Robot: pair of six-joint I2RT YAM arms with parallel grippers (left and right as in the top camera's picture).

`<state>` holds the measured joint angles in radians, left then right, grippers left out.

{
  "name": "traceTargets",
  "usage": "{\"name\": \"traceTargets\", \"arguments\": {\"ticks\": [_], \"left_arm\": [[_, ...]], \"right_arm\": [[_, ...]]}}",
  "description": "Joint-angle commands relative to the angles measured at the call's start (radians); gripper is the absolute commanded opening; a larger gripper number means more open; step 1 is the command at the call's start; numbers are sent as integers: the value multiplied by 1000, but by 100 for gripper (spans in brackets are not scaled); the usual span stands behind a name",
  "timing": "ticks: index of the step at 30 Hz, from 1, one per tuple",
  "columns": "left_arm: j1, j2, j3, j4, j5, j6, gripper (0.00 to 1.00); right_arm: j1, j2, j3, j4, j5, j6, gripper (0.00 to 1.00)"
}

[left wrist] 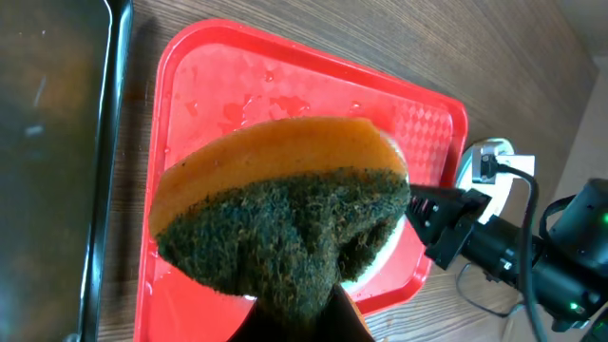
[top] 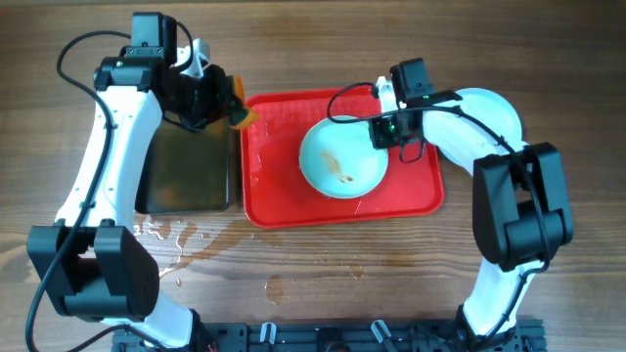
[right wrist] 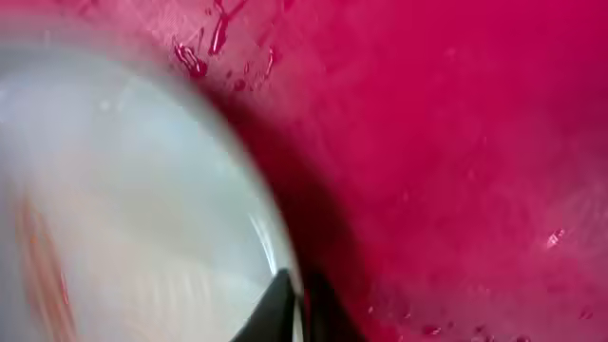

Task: Clean dirty plates on tray and stack at the side
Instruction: 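Grasp the last plate with the right gripper and drag it to tray center, then scrub the last plate with the sponge in the left gripper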

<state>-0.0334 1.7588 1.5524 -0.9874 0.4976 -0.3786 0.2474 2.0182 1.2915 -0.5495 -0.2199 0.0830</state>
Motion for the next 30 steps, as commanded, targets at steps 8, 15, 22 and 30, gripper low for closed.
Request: {"name": "traceTargets", "arguments": {"ticks": [8, 15, 22, 30], "left_arm": [[-43, 11, -24, 11, -133, 16, 4], [-122, 72, -64, 88, -226, 35, 4], [-250, 245, -64, 279, -218, 269, 4], [-322, 417, -64, 249, -388, 345, 4]], "right_arm": [[74, 38, -50, -40, -178, 649, 4], [72, 38, -50, 86, -90, 481, 8], [75, 40, -50, 85, -92, 416, 4], [75, 40, -50, 82, -95, 414, 4]]}}
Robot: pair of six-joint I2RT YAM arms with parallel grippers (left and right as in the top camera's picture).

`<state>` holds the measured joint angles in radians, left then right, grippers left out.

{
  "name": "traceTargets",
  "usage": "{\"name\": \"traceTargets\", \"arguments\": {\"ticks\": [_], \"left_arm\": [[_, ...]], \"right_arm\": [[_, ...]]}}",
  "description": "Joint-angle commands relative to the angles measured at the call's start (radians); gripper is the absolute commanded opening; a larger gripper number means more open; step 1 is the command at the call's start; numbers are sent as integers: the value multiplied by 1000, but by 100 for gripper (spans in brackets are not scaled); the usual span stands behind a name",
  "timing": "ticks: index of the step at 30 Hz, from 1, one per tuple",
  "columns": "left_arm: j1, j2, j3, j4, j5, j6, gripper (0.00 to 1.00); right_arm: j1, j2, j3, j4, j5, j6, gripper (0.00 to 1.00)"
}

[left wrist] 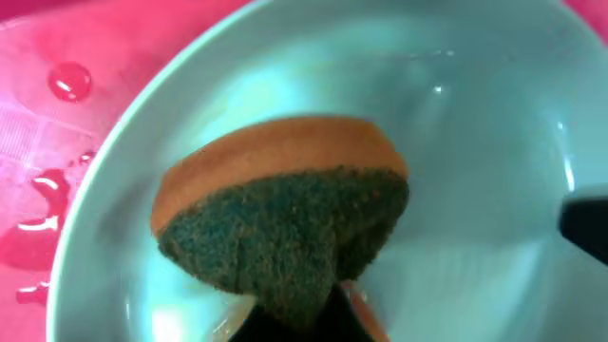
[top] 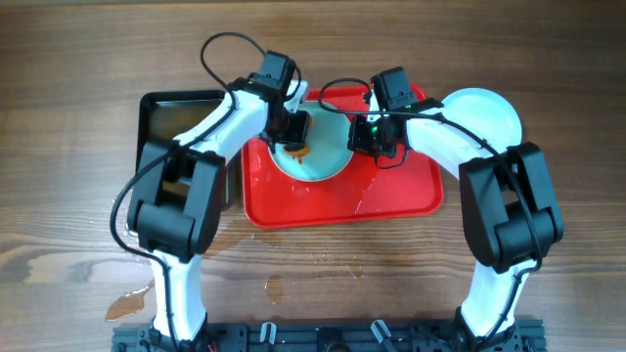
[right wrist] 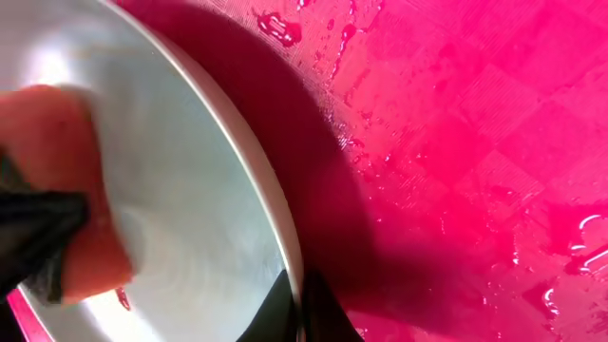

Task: Clean dirty plates on tray and stack at the side
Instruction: 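Scrub the last plate with the sponge in the left gripper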

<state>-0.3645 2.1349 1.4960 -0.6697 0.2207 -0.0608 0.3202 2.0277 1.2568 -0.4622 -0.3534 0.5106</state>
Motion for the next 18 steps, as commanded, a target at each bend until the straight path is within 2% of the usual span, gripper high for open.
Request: {"name": "traceTargets", "arguments": {"ticks": [1, 3, 6, 8, 11, 13, 16, 17, 18], "left_arm": [[9, 41, -8, -100, -126, 27, 4], [6, 41, -8, -166, -92, 32, 4], [-10, 41, -8, -270, 131, 152, 4], [-25, 41, -8, -228, 204, 144, 4], [-26, 42, -8, -78, 198, 72, 4], [-26, 54, -8, -9, 196, 71, 4], [-26, 81, -8, 85, 50, -48, 4], [-26, 90, -8, 130, -28, -120, 4], [-24, 92, -8, 166, -168, -261, 4]], "right_arm": [[2, 31, -15, -6, 39, -13, 4], [2, 31, -16, -5, 39, -10, 4], [2, 31, -16, -5, 39, -10, 4], [2, 31, -16, -5, 34, -10, 4], [2, 31, -16, -6, 24, -10, 4], [2, 31, -16, -6, 24, -10, 4], [2, 31, -16, -6, 24, -10, 4], [2, 31, -16, -6, 24, -10, 4], [2, 31, -16, -6, 24, -10, 4]]}}
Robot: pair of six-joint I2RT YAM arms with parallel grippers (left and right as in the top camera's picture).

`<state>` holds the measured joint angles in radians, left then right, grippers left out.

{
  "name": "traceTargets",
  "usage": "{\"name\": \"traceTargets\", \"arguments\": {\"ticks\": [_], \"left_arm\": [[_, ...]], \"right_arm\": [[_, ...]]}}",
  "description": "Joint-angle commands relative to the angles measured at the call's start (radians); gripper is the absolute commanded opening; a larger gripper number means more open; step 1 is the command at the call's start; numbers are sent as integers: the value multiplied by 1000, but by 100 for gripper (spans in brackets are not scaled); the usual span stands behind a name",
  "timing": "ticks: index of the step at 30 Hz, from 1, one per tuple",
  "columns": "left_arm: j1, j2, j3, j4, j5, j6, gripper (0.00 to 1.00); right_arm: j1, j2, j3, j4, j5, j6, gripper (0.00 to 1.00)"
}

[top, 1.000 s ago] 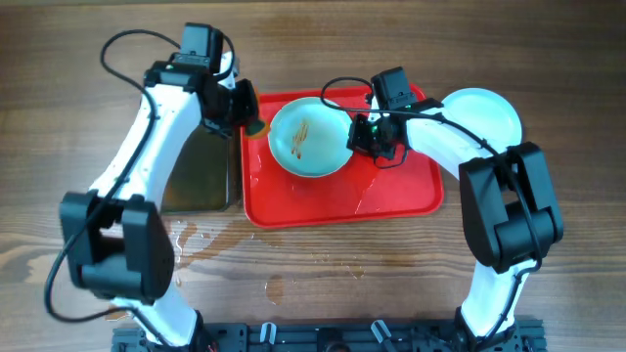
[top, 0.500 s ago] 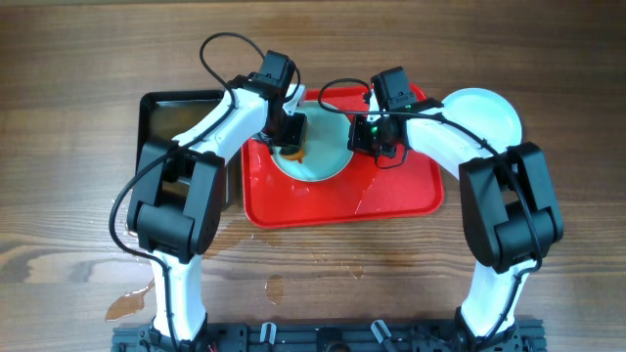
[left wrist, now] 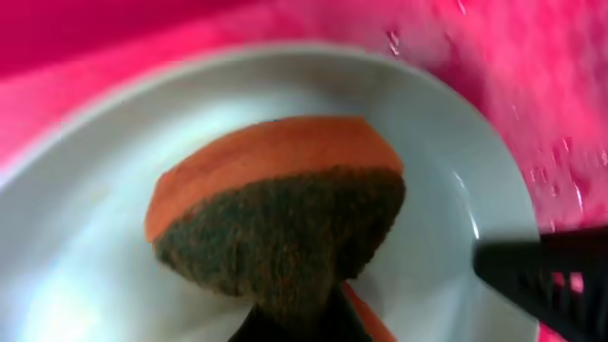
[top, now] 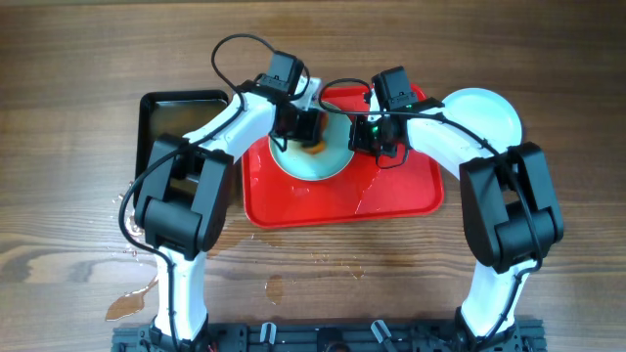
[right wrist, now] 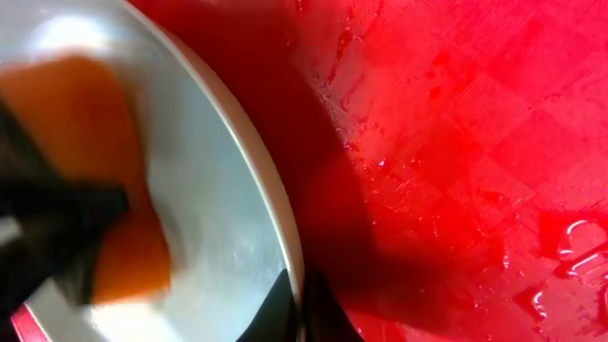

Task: Clean dirty plates on tray and stack at the side
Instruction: 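Scrub the last plate with the sponge in the left gripper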

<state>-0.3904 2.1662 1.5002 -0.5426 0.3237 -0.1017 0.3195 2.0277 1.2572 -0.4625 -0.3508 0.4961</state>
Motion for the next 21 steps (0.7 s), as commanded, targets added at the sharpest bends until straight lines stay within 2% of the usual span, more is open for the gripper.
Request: {"name": "traceTargets", "arguments": {"ticks": [1, 3, 6, 7, 10, 12, 13, 17, 19, 21], "left_arm": [[2, 61, -12, 34, -351, -295, 4], [3, 61, -12, -28, -486, -416, 4], [5, 61, -12, -203, -501, -423, 4], [5, 61, -12, -238, -453, -380, 4], [5, 61, -12, -340, -78, -116, 4], [-5, 61, -12, -372, 55, -30, 4], [-19, 61, -12, -356, 118, 6, 4], [-68, 61, -12, -200, 120, 8, 4], [-82, 61, -12, -51, 31, 0, 4], [-78, 61, -12, 15, -64, -37, 4]], "right_arm": [[3, 31, -16, -5, 22, 4, 4], [3, 32, -16, -5, 22, 4, 4], [3, 38, -16, 0, 21, 5, 4], [3, 38, -16, 0, 21, 5, 4], [3, 38, -16, 0, 13, 5, 4], [3, 38, -16, 0, 10, 5, 4], [3, 38, -16, 0, 9, 5, 4], [3, 38, -16, -1, 5, 5, 4], [3, 38, -16, -1, 6, 4, 4], [3, 38, -16, -2, 6, 3, 4]]}}
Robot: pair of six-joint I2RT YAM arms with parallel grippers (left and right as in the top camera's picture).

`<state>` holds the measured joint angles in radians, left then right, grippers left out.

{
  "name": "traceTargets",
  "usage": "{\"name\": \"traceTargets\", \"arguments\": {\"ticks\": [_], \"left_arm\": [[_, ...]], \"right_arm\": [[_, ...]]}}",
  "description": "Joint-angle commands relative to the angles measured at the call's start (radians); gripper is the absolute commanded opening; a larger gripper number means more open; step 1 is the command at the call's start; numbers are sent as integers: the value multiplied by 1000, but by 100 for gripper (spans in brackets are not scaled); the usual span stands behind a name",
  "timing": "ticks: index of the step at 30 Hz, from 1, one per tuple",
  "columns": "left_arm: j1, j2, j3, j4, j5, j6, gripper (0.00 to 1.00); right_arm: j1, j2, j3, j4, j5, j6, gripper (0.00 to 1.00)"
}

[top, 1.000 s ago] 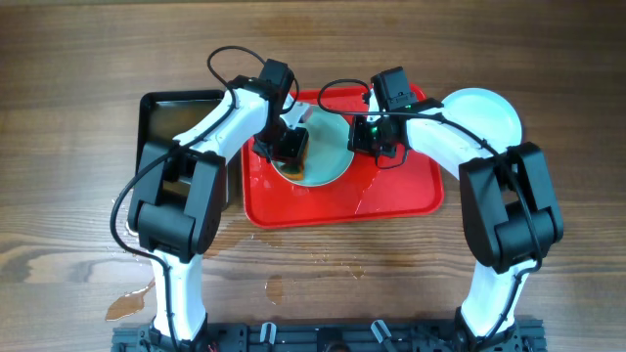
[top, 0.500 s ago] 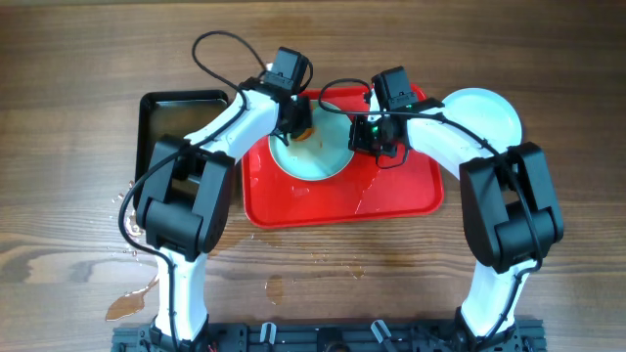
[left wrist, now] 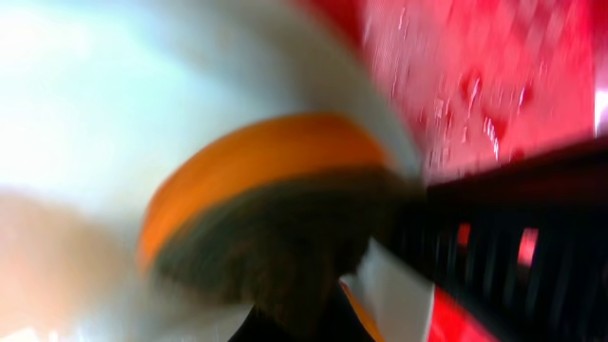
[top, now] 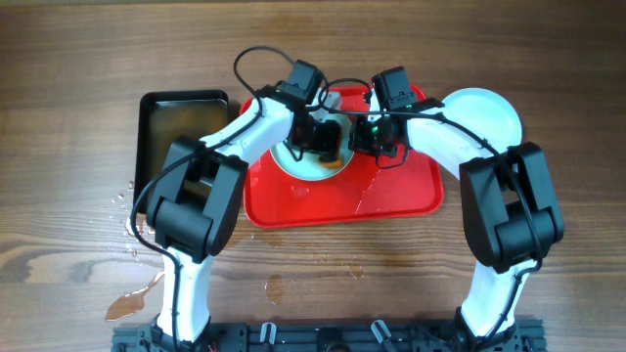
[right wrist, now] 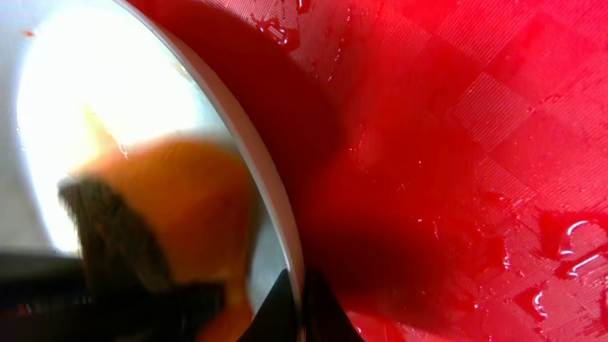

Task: Clean dirty plates on tray and stack at the side
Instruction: 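Scrub the last plate with the sponge in the left gripper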

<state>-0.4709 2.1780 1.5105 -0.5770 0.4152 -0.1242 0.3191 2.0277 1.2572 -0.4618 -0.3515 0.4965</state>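
A pale plate (top: pixel 305 166) lies on the red tray (top: pixel 391 196). My left gripper (top: pixel 328 137) is shut on an orange sponge with a dark green scouring side (left wrist: pixel 275 199), pressed against the plate's right part; this view is blurred. The sponge (right wrist: pixel 180 228) shows in the right wrist view inside the plate (right wrist: pixel 114 104). My right gripper (right wrist: pixel 296 294) is shut on the plate's right rim (right wrist: pixel 275 228), one finger on each side. A second, clean plate (top: pixel 489 108) lies on the table to the right of the tray.
A dark rectangular pan (top: pixel 181 127) sits left of the tray. Water is spilled on the wood (top: pixel 137 293) at the front left, and droplets lie on the tray (right wrist: pixel 560 247). The two arms cross close together above the tray.
The left gripper has moved the sponge from the plate's middle to its right part, close to the right gripper. The right gripper still holds the rim in the same place.
First the left gripper held the sponge over the dark pan, while the right gripper held the stained plate by its rim on the tray. Then the sponge was on the plate's left part, then its middle, and now its right part.
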Motion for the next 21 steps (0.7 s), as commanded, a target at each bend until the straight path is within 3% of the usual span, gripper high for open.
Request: {"name": "traceTargets", "arguments": {"ticks": [1, 4, 8, 11, 14, 18, 21], "left_arm": [[8, 50, -22, 66, -218, -39, 4], [52, 50, -22, 53, -428, -183, 4], [132, 50, -22, -101, -440, -311, 4], [150, 50, -22, -315, -262, -304, 4], [123, 50, -22, -459, 14, -182, 4], [44, 50, -22, -297, 56, -181, 4], [35, 50, -22, -149, -184, -333, 4]], "right_arm": [[3, 38, -16, -3, 7, 3, 4], [3, 38, -16, -2, 6, 3, 4], [3, 38, -16, -1, 6, 3, 4], [3, 38, -16, 0, 6, 3, 4], [3, 38, -16, 2, 2, 3, 4], [3, 38, -16, 1, 3, 3, 4], [3, 38, -16, -2, 4, 0, 4]]}}
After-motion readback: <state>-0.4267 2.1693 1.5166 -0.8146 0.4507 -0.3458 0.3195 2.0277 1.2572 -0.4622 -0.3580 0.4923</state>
